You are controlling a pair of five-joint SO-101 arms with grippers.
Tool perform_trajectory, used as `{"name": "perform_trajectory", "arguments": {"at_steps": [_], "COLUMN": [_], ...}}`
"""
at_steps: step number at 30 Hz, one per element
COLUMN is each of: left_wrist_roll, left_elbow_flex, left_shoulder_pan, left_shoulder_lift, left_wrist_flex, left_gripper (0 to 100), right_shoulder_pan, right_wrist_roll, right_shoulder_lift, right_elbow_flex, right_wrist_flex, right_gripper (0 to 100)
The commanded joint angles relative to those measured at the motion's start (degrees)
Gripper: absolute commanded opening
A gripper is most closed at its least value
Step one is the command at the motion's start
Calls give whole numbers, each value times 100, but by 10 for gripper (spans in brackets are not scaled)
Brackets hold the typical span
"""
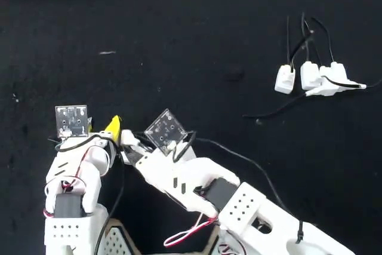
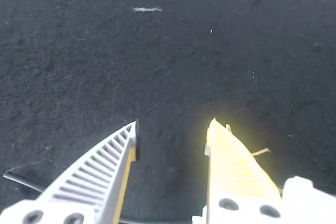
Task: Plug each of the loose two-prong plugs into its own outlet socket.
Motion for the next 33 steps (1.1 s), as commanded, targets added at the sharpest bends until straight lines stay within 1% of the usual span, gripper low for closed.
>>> {"name": "perform_trajectory", "arguments": {"at_steps": [1,14,16,18,21,23,27,33], "left_wrist_roll": [-53,-53,-53,-62,-62,-62,-53,-53], "left_elbow_flex": [-66,13,13,22,13,-13,-31,-31], "left_shoulder_pan": [92,101,180,347,374,356,136,154], "left_shoulder_lift": [53,53,53,53,53,53,53,53], "left_wrist_flex": [0,-53,-35,-9,-9,-9,-9,0], "left_gripper": [223,223,223,223,223,223,223,223], "right_shoulder_pan": [-70,-35,-35,-35,-35,-35,-35,-35], "right_wrist_roll": [-185,-202,9,404,818,993,1213,1196], "right_shoulder_lift": [-101,-136,-92,-101,-101,-101,-101,-127], "right_elbow_flex": [-180,-163,-119,4,154,110,-22,-13], "right_wrist_flex": [-325,-299,-281,-273,-264,9,352,404], "right_gripper": [11,11,11,11,11,11,11,11]}}
